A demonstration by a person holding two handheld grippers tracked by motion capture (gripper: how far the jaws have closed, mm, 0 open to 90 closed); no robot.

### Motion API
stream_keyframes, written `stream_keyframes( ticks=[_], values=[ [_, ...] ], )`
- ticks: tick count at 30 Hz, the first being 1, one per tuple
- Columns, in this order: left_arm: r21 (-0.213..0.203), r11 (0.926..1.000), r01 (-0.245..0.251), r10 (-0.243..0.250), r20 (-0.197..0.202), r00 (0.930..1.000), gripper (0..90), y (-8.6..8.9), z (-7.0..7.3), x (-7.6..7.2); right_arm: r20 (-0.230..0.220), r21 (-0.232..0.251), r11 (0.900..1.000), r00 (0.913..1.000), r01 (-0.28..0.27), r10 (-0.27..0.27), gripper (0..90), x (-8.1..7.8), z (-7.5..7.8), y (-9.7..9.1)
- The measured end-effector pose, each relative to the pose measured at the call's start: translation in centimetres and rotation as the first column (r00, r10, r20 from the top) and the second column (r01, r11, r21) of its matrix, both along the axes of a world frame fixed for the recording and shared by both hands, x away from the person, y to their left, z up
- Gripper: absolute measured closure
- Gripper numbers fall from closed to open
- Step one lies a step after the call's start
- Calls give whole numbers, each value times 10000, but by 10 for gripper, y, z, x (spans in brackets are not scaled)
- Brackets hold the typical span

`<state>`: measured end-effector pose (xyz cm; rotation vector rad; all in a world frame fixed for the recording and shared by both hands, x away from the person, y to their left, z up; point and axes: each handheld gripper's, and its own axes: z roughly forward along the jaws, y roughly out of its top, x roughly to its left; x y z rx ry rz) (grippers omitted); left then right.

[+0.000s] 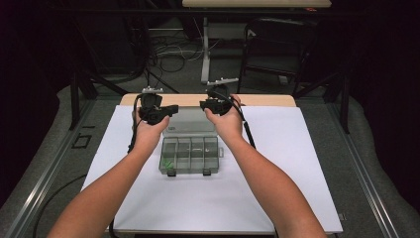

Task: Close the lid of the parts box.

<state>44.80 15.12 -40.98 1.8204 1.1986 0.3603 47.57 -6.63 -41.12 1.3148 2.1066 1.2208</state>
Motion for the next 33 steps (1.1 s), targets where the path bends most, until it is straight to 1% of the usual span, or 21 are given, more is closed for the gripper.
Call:
stream_keyframes(
  ticks=[2,3,6,8,9,10,12,14,16,21,23,25,28,31,33],
  values=[
    [49,10000,73,-73,-12,10000,897,-2,2,2,10,6,10000,10000,-38,38,720,-3,0,0],
    [100,9999,46,-46,32,10000,897,-4,4,4,8,8,10000,10000,-59,59,720,-3,0,0],
    [139,9999,-19,19,-4,10000,900,-9,7,10,103,-15,9999,9999,-109,109,720,-6,0,0],
    [252,9997,48,-46,-65,10000,900,-12,8,14,151,-5,9999,9998,-110,110,720,-8,-1,-1],
    [350,9994,6,-3,-84,10000,900,-15,7,16,143,-1,9999,9998,-118,118,720,-8,-1,0],
    [337,9994,-49,53,-123,9999,900,-16,7,18,165,-8,9999,9998,-107,108,720,-9,-1,0],
    [440,9990,-98,109,-263,9996,900,-19,6,21,199,-20,9999,9997,-118,118,720,-9,-1,0],
    [501,9987,-103,128,-509,9986,900,-21,3,25,194,-6,9999,9998,-109,109,720,-9,-1,0],
    [464,9988,-140,168,-621,9979,900,-22,1,27,191,28,9999,9997,-120,120,720,-10,-1,-1],
    [474,9988,-115,151,-763,9970,900,-22,1,26,196,32,9998,9996,-189,189,719,-12,-1,-2],
    [480,9988,-120,155,-734,9972,900,-22,0,25,129,61,9997,9996,-235,234,716,-13,0,-2],
    [536,9984,-158,200,-792,9967,899,-23,0,23,126,49,9994,9994,-334,334,708,-15,0,-2],
    [579,9983,-85,133,-832,9964,897,-24,-1,19,116,-29,9991,9990,-430,431,701,-19,0,-3],
    [623,9980,-79,130,-828,9965,884,-25,-3,15,162,-60,9986,9985,-529,530,700,-24,1,-4],
    [632,9980,10,43,-837,9965,879,-26,-4,13,223,-69,9982,9980,-591,592,700,-27,3,-5]
  ],
)
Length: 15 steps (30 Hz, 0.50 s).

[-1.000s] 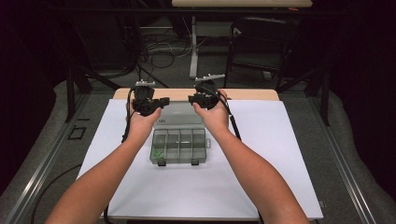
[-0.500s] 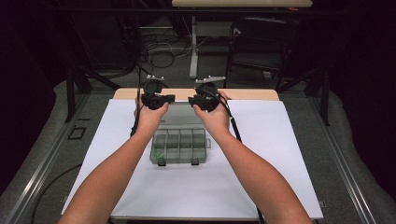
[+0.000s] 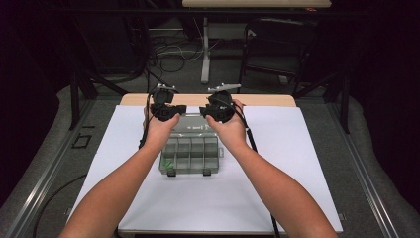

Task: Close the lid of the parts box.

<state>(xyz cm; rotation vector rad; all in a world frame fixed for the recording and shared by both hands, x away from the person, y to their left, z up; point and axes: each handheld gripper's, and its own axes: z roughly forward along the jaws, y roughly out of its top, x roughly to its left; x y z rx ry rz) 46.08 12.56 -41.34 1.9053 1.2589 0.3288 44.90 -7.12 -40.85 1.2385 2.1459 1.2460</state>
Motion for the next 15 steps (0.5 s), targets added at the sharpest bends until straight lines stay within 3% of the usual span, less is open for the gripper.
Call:
stream_keyframes(
  ticks=[4,8,15],
  values=[
    [21,10000,18,-18,40,10000,881,-1,-1,-3,341,-116,9997,9992,-202,206,712,-10,7,-4],
    [27,9999,110,-110,-1,9999,881,-1,-2,-4,667,174,9988,9968,-454,442,757,-25,12,-8],
    [-30,9999,107,-107,-93,9999,883,-1,-5,-7,374,199,9946,9941,-1022,1014,839,-38,3,-6]
  ],
)
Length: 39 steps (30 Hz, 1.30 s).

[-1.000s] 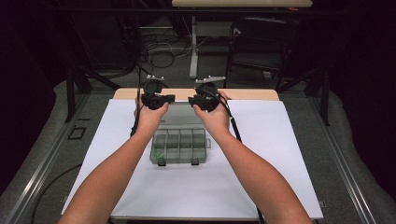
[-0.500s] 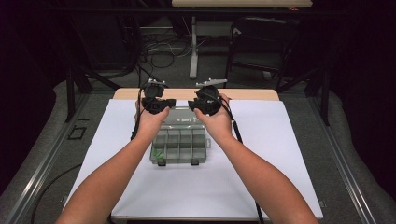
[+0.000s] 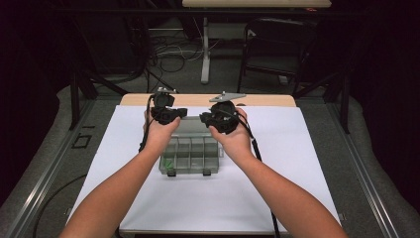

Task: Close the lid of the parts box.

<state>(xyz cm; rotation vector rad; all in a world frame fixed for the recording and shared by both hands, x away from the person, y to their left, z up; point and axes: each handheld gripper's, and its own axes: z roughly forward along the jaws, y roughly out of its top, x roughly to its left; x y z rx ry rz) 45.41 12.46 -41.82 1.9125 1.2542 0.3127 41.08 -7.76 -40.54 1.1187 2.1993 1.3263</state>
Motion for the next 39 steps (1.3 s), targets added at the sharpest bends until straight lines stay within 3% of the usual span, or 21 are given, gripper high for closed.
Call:
stream_keyframes(
  ticks=[17,39],
  values=[
    [-80,9998,176,-177,-87,9998,885,3,-5,-15,-848,-188,9991,9957,-389,372,860,-7,-30,15],
    [-216,9977,640,-642,-104,9979,887,4,-15,-38,-1111,39,9985,9923,-546,547,852,-24,-49,22]
  ],
)
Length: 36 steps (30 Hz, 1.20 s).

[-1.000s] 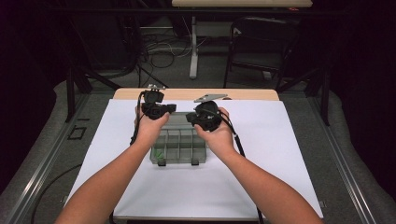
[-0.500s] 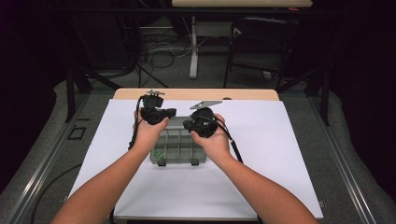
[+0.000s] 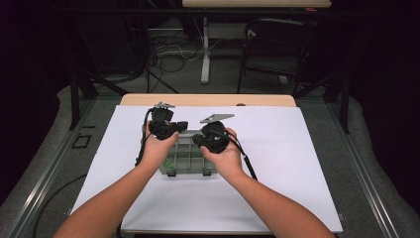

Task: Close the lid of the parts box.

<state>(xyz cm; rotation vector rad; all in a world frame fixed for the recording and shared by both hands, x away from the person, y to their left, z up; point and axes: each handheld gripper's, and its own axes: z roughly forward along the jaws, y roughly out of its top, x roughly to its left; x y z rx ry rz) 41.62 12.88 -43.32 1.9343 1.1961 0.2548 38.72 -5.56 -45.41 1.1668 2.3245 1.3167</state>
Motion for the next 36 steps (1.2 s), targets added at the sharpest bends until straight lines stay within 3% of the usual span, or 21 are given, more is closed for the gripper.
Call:
stream_keyframes(
  ticks=[14,25,36],
  values=[
    [-96,9998,156,-155,124,9998,888,1,-12,-15,3,-62,10000,10000,16,-16,847,-14,-20,0],
    [-433,9990,115,-111,98,9999,888,2,-26,-25,-117,66,10000,9999,-41,42,846,-24,-35,-2],
    [-261,9995,198,-194,168,9997,887,3,-35,-33,-125,-31,9999,9998,-159,158,842,-31,-42,-5]
  ],
)
